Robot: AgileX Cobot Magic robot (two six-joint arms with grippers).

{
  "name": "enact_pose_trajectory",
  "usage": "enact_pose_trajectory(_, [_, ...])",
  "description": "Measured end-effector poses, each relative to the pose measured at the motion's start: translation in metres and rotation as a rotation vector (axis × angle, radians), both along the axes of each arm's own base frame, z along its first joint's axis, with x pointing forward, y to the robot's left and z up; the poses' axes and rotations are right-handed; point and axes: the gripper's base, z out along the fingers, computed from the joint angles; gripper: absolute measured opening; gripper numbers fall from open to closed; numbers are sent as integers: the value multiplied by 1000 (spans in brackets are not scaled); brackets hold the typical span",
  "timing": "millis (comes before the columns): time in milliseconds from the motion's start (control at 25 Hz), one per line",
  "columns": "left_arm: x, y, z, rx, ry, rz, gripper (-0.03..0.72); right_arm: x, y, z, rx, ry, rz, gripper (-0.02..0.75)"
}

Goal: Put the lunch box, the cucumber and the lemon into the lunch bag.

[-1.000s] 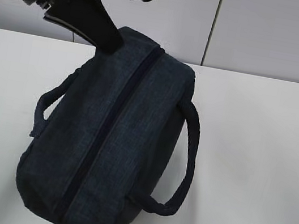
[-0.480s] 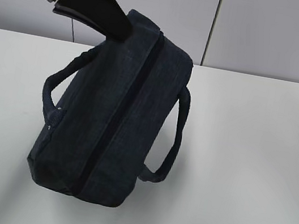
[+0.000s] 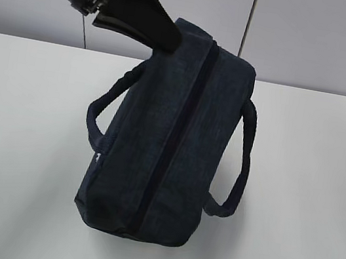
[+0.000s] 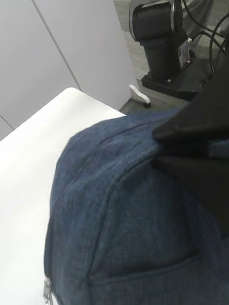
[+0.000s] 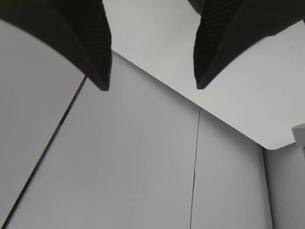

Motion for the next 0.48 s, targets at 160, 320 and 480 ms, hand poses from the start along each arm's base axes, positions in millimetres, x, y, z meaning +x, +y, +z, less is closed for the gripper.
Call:
enact_pose_trajectory(160, [-2,-16,-2,-31,-1,2,17,-35,-15,-18,13,-29,-7,414])
enact_pose_trajectory(320, [5,-30,-12,-101,61,35,17,-59,-24,-30,16,-36,-9,414])
enact_pose_trajectory(480, [20,-39,-27,-134,100,95,17,-72,-30,-39,18,-32,-15,414])
